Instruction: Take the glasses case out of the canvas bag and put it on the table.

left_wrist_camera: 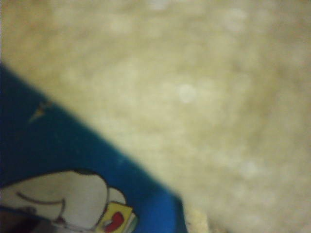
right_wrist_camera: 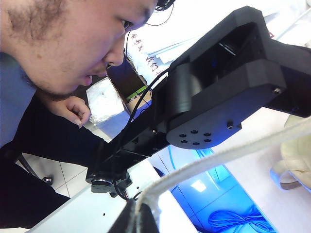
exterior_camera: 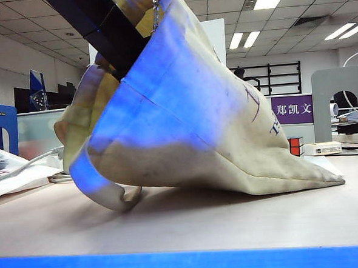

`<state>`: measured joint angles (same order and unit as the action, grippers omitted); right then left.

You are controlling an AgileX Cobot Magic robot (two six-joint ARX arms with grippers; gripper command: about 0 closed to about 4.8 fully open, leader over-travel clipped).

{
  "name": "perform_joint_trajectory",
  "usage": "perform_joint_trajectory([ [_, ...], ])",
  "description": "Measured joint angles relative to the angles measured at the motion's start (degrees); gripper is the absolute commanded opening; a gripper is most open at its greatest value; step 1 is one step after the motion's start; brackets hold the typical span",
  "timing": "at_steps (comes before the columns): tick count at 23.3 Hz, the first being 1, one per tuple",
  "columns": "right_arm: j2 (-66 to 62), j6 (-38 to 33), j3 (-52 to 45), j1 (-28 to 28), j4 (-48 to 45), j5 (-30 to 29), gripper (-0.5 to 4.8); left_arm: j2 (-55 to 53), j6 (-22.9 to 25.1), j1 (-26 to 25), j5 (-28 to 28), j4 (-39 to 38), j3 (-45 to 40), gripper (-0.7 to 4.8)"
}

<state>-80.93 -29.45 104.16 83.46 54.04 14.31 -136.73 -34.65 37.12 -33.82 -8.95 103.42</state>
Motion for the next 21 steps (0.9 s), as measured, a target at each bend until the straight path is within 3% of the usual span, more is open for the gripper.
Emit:
perform_joint_trajectory([
  [3,0.0,0.0,0.0,0.0,0.0,0.0,-0.02,0.0,1.0,0.0,1.0,0.0,0.0,4.74],
  [4,0.0,0.0,0.0,0.0,0.0,0.0,-0.02,0.0,1.6,0.0,1.2,0.1,0.0,4.14],
  [5,0.0,0.0,0.0,0.0,0.0,0.0,-0.02,0.0,2.1,0.0,1.3,0.1,0.0,2.94],
  [10,0.0,0.0,0.0,0.0,0.0,0.0,-0.02,-0.4,3.8,-0.3,1.9,0.6,-0.2,2.71],
  [12,0.0,0.0,0.0,0.0,0.0,0.0,-0.02,-0.4,5.3,-0.3,1.9,0.9,-0.2,1.74],
  [20,-0.4,0.0,0.0,-0.1,0.0,0.3,-0.02,-0.2,5.1,-3.0,0.8,1.0,-0.3,1.97],
  [21,-0.6,0.0,0.0,-0.1,0.0,0.2,-0.02,-0.2,5.1,-2.9,0.9,1.2,-0.3,2.94],
])
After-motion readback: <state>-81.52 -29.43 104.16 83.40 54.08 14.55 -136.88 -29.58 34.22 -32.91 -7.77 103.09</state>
